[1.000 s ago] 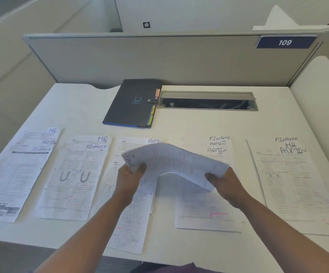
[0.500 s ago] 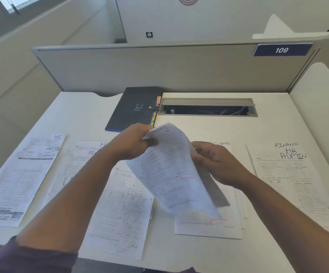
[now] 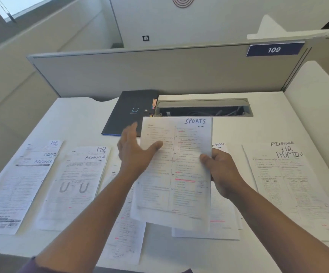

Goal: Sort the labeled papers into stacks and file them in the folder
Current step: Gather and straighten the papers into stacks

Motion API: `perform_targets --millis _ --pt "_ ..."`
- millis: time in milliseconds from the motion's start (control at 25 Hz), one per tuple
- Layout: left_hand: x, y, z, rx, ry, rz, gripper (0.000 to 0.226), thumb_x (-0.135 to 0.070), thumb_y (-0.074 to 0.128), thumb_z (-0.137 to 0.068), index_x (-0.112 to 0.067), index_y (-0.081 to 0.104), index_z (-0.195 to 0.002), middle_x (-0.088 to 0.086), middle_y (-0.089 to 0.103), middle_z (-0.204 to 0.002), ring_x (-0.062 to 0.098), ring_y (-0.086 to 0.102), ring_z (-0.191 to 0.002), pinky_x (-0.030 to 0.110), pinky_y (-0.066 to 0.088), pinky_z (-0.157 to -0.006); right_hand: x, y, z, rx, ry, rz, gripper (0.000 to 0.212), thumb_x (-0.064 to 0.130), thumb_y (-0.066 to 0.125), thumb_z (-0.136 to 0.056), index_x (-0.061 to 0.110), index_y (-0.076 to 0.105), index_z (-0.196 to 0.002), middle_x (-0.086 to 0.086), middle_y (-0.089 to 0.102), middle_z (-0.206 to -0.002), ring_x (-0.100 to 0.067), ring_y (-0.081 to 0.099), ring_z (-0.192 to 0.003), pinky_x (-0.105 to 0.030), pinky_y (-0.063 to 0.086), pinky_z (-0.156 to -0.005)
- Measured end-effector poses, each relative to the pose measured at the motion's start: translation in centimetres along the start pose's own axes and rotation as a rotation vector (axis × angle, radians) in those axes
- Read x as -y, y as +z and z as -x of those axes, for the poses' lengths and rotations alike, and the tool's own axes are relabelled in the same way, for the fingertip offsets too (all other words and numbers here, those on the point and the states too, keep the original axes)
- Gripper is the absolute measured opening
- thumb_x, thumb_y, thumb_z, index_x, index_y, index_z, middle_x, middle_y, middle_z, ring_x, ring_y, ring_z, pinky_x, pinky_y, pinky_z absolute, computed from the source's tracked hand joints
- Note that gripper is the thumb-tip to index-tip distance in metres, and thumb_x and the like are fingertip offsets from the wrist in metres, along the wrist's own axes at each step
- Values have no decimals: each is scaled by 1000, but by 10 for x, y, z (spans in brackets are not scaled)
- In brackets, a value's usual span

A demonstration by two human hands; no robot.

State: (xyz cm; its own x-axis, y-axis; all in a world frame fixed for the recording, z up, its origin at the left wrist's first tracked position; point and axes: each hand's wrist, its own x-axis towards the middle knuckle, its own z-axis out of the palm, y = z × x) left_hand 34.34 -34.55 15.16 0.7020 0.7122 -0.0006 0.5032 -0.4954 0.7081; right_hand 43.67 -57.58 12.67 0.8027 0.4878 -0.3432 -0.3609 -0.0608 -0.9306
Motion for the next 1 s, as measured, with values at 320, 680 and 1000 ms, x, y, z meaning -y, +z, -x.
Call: perform_targets --millis 320,680,1000 --pt "43 8 17 69 -246 677 8 -21 81 -91 -22 78 -98 -5 82 -96 18 80 -82 28 63 -60 -16 -3 4 -8 91 -75 21 23 57 -106 15 72 -117 -6 79 -110 -30 76 -98 -52 60 -84" --pt "68 -4 17 88 -122 737 12 -16 77 -95 -18 68 -103 3 82 -101 24 80 -89 39 66 -71 -17 -7 4 27 -24 -206 29 13 53 -108 25 59 -134 -6 79 -112 -27 76 -100 -45 62 -85" --pt "75 -9 15 202 -2 781 19 -28 73 -93 -28 77 -112 2 79 -113 23 78 -96 39 64 -74 -18 -1 7 -144 -166 -113 16 15 59 -104 27 63 -114 -14 77 -108 -34 74 -95 -44 60 -82"
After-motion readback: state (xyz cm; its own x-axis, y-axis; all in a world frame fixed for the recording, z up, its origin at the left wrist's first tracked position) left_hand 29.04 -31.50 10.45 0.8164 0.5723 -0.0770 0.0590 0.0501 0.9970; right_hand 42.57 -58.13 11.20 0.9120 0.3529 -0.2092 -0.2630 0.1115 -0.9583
